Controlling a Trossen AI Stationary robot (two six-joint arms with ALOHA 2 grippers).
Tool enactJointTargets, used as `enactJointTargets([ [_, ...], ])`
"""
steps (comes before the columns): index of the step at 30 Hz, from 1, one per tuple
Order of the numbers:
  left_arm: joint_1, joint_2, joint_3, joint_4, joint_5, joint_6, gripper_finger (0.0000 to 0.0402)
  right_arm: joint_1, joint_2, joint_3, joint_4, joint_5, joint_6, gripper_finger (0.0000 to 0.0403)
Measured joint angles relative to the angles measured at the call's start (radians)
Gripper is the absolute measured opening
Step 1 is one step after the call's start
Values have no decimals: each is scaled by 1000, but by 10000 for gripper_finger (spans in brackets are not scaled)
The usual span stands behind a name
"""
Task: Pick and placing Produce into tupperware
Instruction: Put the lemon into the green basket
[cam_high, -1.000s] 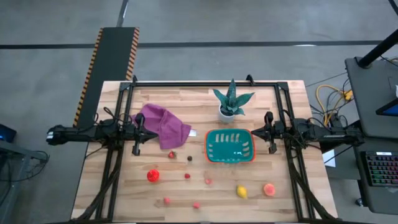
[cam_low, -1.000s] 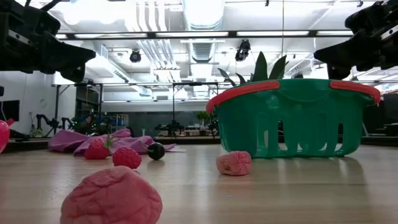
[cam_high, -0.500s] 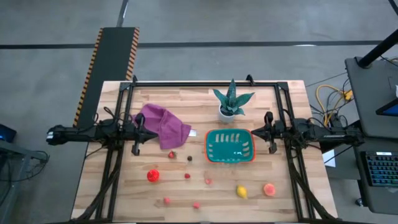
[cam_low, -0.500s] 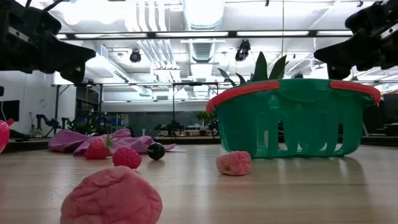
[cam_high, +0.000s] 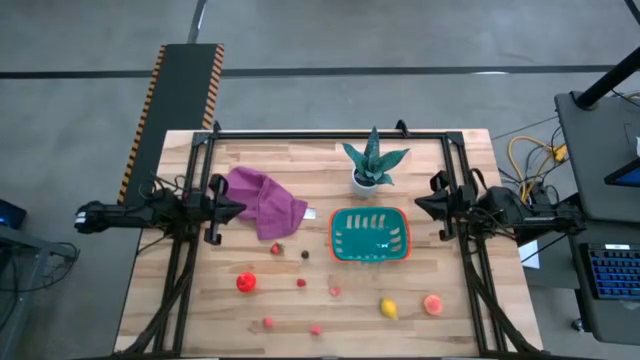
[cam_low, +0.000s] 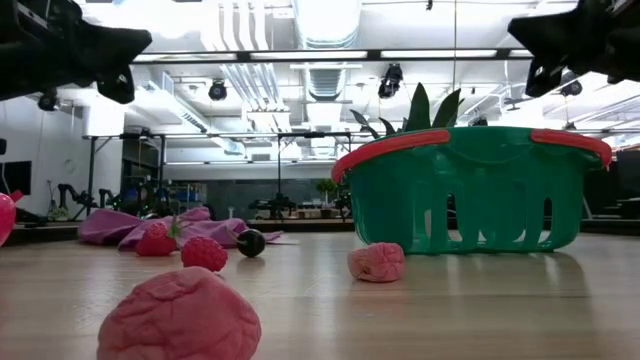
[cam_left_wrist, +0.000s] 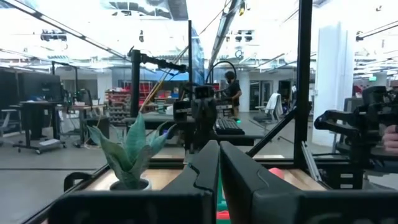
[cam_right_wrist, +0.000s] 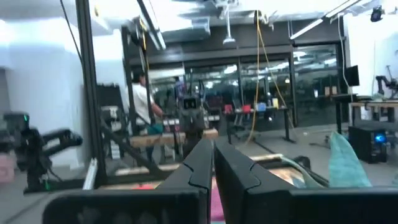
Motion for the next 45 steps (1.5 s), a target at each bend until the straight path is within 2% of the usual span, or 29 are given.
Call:
enactJointTargets([
  [7,1,6,0,44,0,1,2,0,1,0,-5,-9,18,9],
  [10,1,6,0,57,0,0,3,0,4,14,-18,-12,33,25],
  [13,1,8,0,65,0,0,24,0,38,88,-93,-79,128,66],
  [16,1,14,0,78,1,0,66,4,124,196,-213,-115,130,121],
  [21,1,20,0,170,3,4,142,43,330,387,-273,-120,85,202],
  [26,1,19,10,196,3,3,187,106,556,641,-438,-117,114,246],
  [33,1,19,26,201,3,1,198,229,853,999,-823,-114,159,248],
  [37,1,22,26,201,2,1,199,313,994,1195,-1061,-109,295,242],
  [41,1,34,26,202,0,0,199,425,1114,1350,-1270,-12,446,240],
  [45,1,45,26,203,0,0,199,545,1204,1451,-1395,71,620,240],
])
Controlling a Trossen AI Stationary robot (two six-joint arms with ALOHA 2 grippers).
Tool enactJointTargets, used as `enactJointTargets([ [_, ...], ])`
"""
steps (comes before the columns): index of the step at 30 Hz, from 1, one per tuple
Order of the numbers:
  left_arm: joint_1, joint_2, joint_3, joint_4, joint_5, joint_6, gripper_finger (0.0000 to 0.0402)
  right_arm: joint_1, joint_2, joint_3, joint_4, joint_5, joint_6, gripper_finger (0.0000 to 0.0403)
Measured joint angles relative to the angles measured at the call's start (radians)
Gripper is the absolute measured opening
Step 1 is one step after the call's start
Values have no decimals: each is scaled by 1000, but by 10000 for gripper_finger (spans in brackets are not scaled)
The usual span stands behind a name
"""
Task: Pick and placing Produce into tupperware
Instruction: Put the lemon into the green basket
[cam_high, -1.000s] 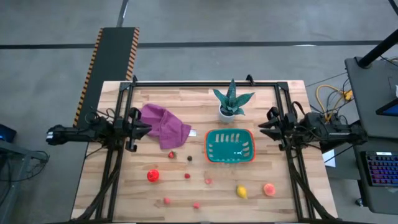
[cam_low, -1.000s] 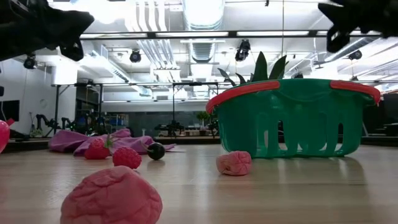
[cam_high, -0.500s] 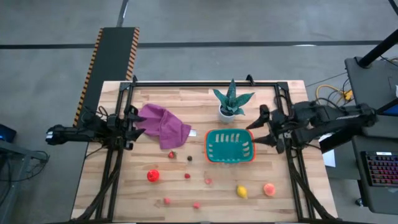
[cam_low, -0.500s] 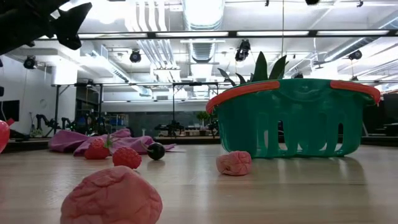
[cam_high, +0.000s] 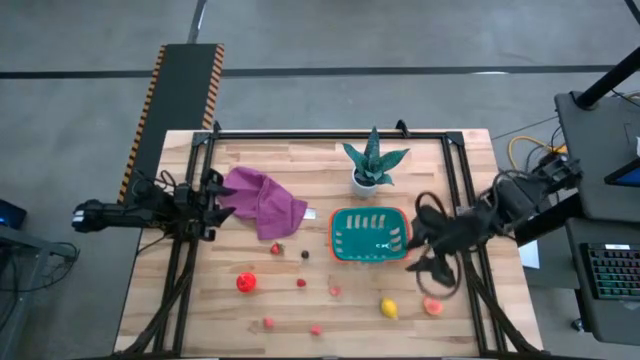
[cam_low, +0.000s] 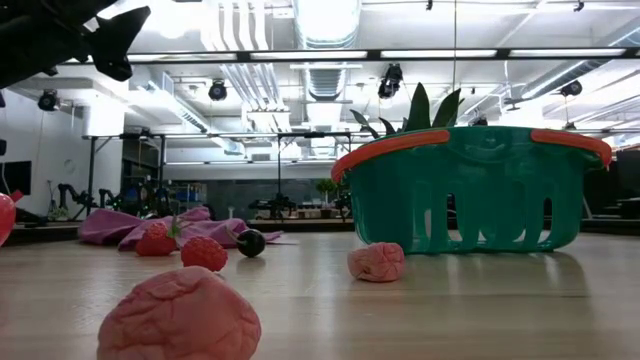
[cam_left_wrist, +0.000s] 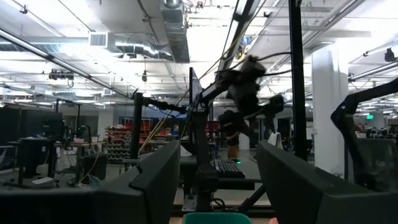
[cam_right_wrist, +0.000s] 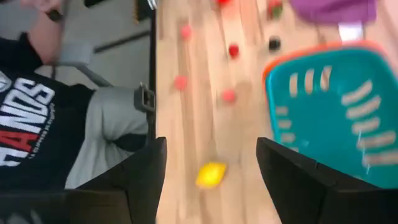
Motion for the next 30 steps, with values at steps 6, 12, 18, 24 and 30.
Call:
enactJointTargets([
  [6,0,21,0,-2,0,0,199,181,103,44,-67,165,261,239],
  [12,0,32,1,11,-1,0,199,274,221,39,-81,182,401,238],
  [18,0,25,4,17,-6,1,199,266,302,38,-126,181,485,238],
  [24,0,27,4,17,-134,1,199,227,350,38,-143,158,732,232],
  [30,0,23,4,18,-270,33,199,199,365,36,-212,134,942,219],
])
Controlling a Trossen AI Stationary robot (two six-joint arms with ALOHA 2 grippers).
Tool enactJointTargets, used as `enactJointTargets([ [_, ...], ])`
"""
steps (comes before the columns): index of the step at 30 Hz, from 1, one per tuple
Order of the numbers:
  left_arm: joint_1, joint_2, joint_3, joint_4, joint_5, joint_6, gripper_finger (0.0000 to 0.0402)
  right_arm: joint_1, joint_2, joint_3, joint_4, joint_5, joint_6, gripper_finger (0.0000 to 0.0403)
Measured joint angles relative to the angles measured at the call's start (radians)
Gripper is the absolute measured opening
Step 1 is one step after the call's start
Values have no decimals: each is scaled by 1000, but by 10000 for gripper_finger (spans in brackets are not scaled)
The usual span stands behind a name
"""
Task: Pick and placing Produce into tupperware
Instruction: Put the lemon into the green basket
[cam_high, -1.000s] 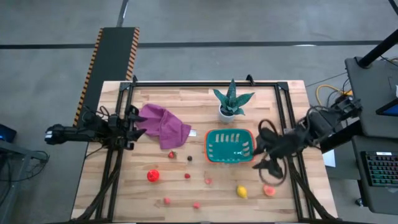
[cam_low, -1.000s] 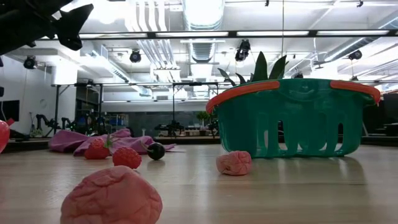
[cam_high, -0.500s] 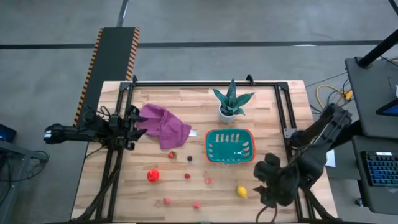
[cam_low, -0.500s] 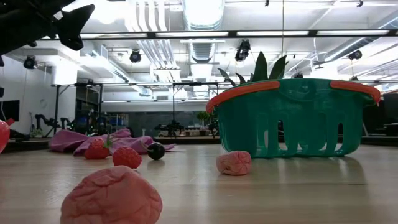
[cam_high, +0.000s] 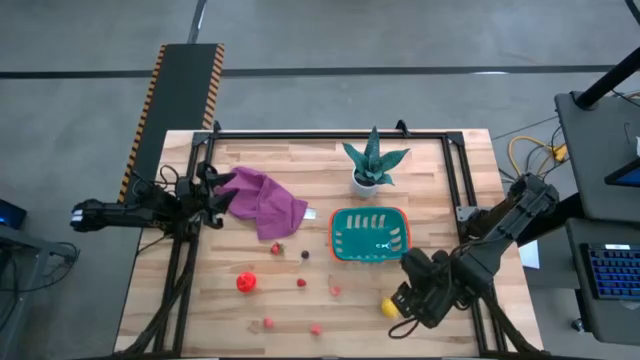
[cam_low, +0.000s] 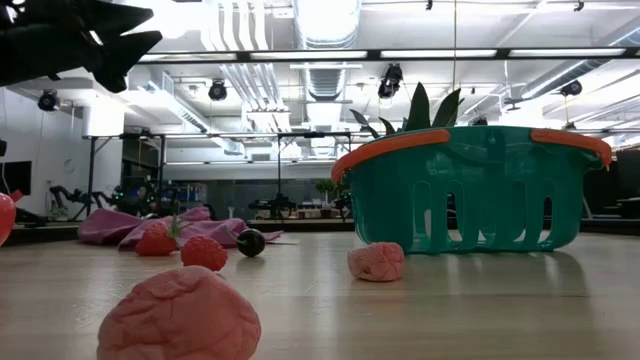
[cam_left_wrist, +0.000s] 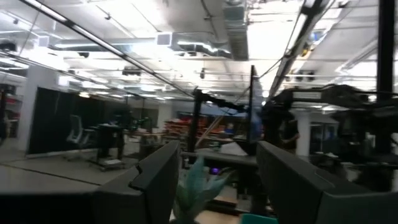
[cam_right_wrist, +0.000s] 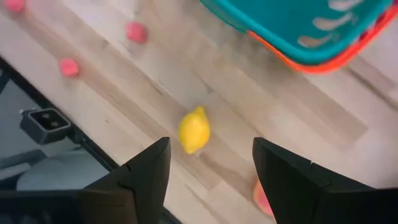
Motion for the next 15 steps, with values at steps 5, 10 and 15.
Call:
enactJointTargets([
  [5,0,0,0,-2,-2,0,199,-2,12,-1,90,-13,12,221],
  [10,0,-6,0,4,-2,2,199,-27,44,-2,103,-89,39,233],
  [15,0,-9,0,8,-2,4,199,-34,115,-2,152,-177,93,286],
])
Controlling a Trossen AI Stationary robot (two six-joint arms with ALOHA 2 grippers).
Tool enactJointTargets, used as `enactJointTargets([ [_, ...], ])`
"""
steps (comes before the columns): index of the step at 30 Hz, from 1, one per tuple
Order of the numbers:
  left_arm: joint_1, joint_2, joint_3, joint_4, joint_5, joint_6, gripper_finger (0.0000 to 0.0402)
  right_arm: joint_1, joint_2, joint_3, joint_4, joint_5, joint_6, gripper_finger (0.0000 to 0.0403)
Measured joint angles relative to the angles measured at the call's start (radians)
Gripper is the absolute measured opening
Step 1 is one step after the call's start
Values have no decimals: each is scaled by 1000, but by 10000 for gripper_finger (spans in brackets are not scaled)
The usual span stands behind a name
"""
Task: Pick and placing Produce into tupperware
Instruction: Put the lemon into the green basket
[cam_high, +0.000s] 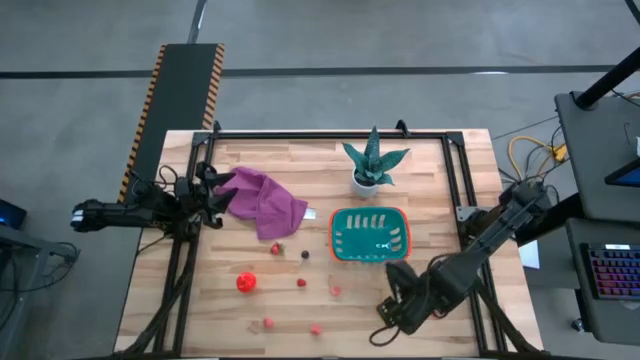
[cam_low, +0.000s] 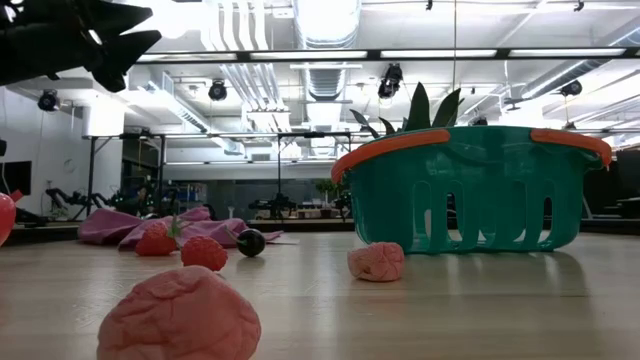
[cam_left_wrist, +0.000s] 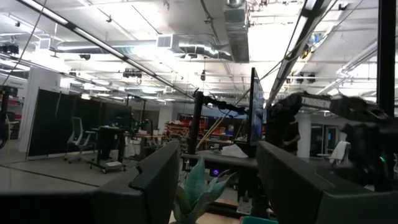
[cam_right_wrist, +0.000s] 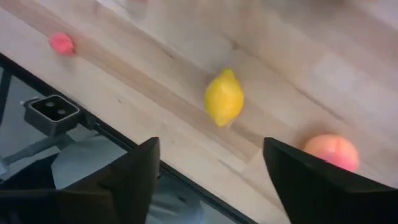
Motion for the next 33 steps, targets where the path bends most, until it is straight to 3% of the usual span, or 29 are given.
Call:
enactJointTargets([
  [7,0,-2,0,35,0,49,199,-2,101,0,22,-64,12,339],
  [25,0,21,-1,34,4,41,199,-2,299,0,29,-37,-16,329],
  [33,0,30,-1,35,5,40,199,-11,328,-1,38,15,-16,329],
])
